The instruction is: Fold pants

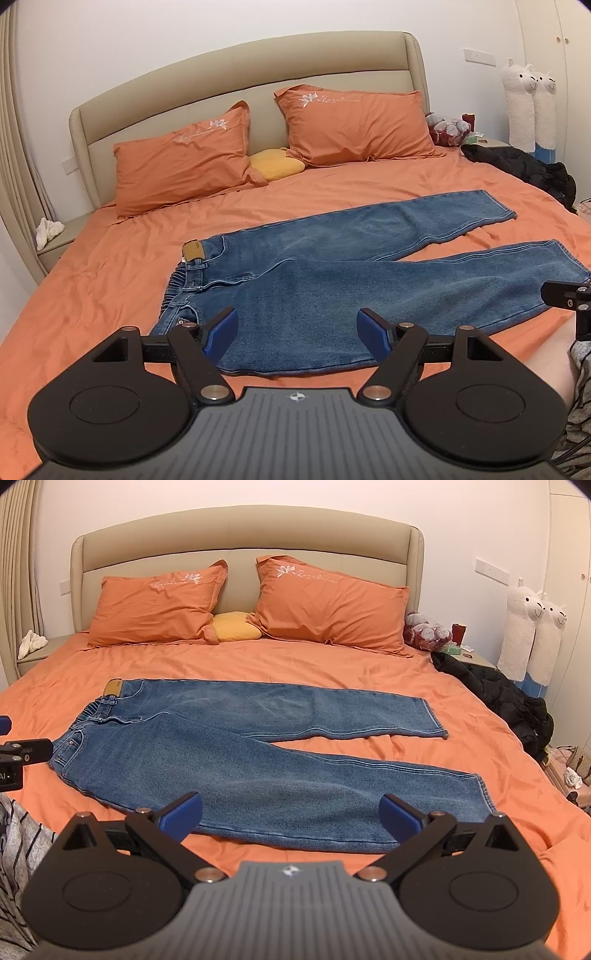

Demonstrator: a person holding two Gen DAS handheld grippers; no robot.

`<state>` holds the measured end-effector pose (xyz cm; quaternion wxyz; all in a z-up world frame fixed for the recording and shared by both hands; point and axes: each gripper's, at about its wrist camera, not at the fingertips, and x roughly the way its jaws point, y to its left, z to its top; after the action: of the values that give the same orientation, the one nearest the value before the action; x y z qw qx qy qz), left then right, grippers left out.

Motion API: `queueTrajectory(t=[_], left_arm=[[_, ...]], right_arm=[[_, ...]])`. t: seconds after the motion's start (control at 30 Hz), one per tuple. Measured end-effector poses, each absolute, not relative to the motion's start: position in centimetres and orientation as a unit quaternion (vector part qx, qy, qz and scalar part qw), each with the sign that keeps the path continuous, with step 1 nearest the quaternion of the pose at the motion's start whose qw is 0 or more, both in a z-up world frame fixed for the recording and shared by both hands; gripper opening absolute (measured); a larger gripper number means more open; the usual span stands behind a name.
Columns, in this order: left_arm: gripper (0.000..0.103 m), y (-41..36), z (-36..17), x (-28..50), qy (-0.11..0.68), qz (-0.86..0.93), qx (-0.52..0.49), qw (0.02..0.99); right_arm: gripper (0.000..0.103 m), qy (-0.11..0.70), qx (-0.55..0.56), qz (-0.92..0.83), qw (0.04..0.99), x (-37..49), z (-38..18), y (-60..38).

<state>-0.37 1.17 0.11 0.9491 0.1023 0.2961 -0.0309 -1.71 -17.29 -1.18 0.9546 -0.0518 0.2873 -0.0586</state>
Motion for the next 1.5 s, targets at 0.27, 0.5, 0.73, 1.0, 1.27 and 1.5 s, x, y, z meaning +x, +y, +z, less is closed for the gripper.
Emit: queueTrajectory(t=[0.27, 0.5, 0.73, 1.0, 1.27, 1.5], left_arm=[[0.086, 1.59, 0.14, -0.20, 0.297, -0.031, 0.103, 0.949], [0.086, 1.74, 0.14, -0.20, 0.299, -0.029, 0.103, 0.948], [0.086, 1.95, 0.15, -0.22, 0.299, -0.029, 0.102, 0.948], [0.086, 2.02, 0.08, -0.29, 0.301, -0.028, 0.103, 0.948], [0.086, 2.11, 0.03, -0.33, 0.301, -0.027, 0.103, 0.948], [0.086, 2.10, 0.01, -0.34, 0.301, -0.027, 0.103, 0.948]], right_arm=[[0.098, 0.286, -0.053, -0.056, 0.955, -1.74, -1.23, -17.25], [0.098, 0.286, -0.055, -0.057, 0.955, -1.65, -1.19, -17.26], [0.098, 0.286, -0.055, -0.057, 0.955, -1.64, -1.20, -17.24], [0.098, 0.287, -0.054, -0.057, 0.955, -1.61, -1.25, -17.28], [0.098, 0.288, -0.053, -0.057, 0.955, -1.64, -1.38, -17.30], [0.098, 0.288, -0.053, -0.057, 0.954, -1.67, -1.42, -17.28]])
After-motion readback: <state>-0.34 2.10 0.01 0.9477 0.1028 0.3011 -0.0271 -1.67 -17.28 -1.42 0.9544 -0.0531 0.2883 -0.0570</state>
